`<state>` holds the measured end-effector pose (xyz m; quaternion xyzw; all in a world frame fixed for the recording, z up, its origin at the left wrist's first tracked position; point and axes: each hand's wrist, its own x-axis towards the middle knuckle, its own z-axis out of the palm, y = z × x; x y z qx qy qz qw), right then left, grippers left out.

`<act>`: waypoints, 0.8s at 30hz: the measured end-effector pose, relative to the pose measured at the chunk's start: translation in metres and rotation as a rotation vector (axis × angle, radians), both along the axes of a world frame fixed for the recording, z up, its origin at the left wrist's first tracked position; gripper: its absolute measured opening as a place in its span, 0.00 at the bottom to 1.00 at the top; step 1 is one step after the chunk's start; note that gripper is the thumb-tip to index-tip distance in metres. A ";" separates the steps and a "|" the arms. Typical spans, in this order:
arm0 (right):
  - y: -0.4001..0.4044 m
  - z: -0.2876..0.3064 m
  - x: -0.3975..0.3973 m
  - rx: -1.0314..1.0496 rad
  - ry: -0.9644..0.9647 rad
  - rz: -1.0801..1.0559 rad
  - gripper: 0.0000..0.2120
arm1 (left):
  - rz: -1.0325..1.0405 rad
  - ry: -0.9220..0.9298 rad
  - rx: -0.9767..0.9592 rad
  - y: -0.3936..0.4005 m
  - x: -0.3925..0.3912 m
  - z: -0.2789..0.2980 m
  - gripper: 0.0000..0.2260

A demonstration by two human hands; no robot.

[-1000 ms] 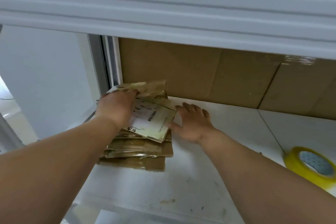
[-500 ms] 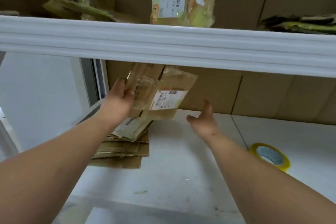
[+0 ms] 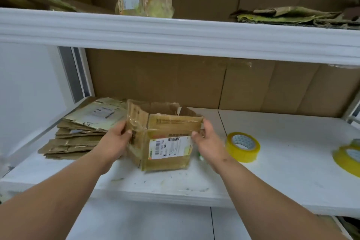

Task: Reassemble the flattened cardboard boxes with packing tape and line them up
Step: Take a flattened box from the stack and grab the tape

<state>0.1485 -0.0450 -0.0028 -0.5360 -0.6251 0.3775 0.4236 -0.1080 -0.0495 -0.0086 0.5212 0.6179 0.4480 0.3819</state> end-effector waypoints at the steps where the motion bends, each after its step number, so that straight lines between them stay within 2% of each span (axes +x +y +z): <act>1: -0.007 -0.002 -0.001 0.019 -0.022 0.023 0.18 | -0.014 -0.055 -0.025 -0.002 0.002 -0.001 0.17; 4: -0.020 -0.009 -0.008 0.067 -0.124 0.073 0.23 | -0.048 -0.159 -0.074 -0.009 0.007 -0.005 0.18; 7: -0.022 -0.014 -0.012 0.088 -0.121 0.079 0.25 | -0.046 -0.192 0.002 -0.015 0.008 -0.004 0.18; 11: -0.020 -0.017 -0.013 0.075 -0.083 0.085 0.28 | -0.120 -0.058 0.120 -0.027 0.005 0.006 0.21; 14: -0.015 -0.019 -0.013 0.079 -0.150 0.080 0.24 | -0.214 0.006 0.110 -0.030 -0.002 0.009 0.19; 17: -0.013 -0.018 -0.014 0.026 -0.227 0.072 0.14 | -0.272 -0.015 0.076 -0.030 -0.007 0.008 0.09; 22: -0.010 -0.021 -0.020 -0.010 -0.157 0.064 0.07 | -0.212 -0.001 0.072 -0.023 -0.013 0.001 0.08; 24: -0.006 -0.021 -0.025 -0.007 -0.102 0.009 0.09 | -0.186 0.019 0.097 -0.016 -0.014 0.000 0.09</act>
